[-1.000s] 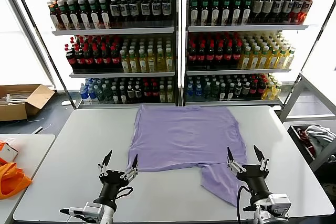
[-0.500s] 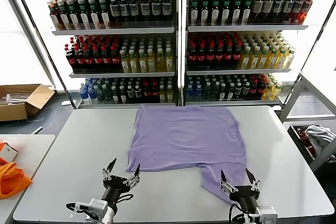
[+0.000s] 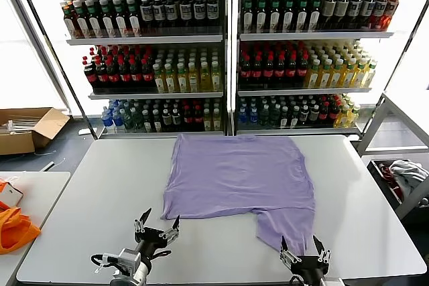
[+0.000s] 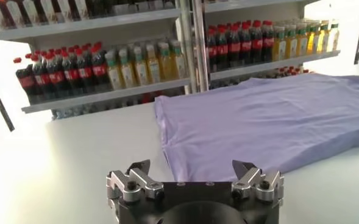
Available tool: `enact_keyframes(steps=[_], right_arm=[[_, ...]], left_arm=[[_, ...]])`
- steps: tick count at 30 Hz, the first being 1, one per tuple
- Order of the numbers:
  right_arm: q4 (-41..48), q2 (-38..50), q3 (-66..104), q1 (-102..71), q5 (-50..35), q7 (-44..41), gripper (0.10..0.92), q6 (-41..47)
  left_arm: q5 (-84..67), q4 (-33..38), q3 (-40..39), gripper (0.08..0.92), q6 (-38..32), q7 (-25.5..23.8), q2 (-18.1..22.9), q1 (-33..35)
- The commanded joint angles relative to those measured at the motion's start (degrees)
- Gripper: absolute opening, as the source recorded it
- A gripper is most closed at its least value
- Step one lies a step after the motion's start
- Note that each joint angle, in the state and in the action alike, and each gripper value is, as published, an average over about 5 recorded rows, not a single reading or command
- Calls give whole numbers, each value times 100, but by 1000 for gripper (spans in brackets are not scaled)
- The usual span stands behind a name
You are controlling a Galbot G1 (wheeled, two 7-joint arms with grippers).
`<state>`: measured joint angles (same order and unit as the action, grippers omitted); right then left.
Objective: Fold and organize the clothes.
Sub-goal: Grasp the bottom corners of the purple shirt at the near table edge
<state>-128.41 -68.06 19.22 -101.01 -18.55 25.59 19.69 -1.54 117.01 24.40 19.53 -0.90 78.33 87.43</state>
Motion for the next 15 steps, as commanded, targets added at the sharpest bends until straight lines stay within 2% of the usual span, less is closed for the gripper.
enact_keyframes(steps=[1,15], right_arm=[[82,-117,-81,-62,118,66,823,-19],[203,-170,-40,-32,133,151,823,32]], left_arm=[[-141,-342,-38,823,66,41,-34,-301],[-369,-530,-29,823,71,63,-25,-503]])
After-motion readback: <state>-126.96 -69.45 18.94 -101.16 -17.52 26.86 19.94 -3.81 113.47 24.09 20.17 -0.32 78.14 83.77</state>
